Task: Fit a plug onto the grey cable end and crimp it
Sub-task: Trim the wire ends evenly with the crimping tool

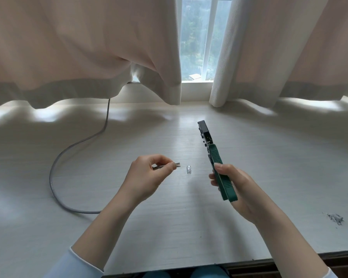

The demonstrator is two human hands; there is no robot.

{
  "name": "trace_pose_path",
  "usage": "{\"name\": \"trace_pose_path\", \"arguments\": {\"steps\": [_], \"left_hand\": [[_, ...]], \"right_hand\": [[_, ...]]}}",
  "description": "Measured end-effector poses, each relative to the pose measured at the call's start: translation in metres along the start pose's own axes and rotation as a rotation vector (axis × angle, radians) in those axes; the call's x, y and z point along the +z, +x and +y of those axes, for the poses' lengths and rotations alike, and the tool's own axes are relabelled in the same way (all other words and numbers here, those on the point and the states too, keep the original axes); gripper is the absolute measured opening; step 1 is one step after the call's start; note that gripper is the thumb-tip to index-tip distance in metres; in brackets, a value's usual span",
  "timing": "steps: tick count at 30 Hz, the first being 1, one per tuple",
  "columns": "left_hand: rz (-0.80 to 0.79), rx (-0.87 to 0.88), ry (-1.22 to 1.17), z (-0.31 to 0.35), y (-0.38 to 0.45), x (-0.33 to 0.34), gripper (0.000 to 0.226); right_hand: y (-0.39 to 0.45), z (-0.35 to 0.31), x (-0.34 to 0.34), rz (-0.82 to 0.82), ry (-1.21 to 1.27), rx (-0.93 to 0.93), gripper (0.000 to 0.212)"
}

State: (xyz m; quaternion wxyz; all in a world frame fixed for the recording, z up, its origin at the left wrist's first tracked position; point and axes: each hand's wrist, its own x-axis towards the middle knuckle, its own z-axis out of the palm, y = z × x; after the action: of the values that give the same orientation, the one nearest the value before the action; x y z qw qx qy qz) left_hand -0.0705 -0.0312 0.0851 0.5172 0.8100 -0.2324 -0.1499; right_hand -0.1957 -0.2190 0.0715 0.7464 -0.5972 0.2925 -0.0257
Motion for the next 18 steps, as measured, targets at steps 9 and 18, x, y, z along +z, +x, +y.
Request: {"name": "trace_pose_path", "arguments": {"steps": [9,18], "left_hand": [[0.005,0.000,-0.008,0.000,0.000,0.000,0.013],[-0.003,-0.001,-0.008,0.002,0.001,0.001,0.013]], "right_hand": [[-0.008,-0.006,0.007,-0.196,0.168,0.067,0.063],[-0.010,-0.012,0.008,-0.233,0.096,0.071,0.051]]}}
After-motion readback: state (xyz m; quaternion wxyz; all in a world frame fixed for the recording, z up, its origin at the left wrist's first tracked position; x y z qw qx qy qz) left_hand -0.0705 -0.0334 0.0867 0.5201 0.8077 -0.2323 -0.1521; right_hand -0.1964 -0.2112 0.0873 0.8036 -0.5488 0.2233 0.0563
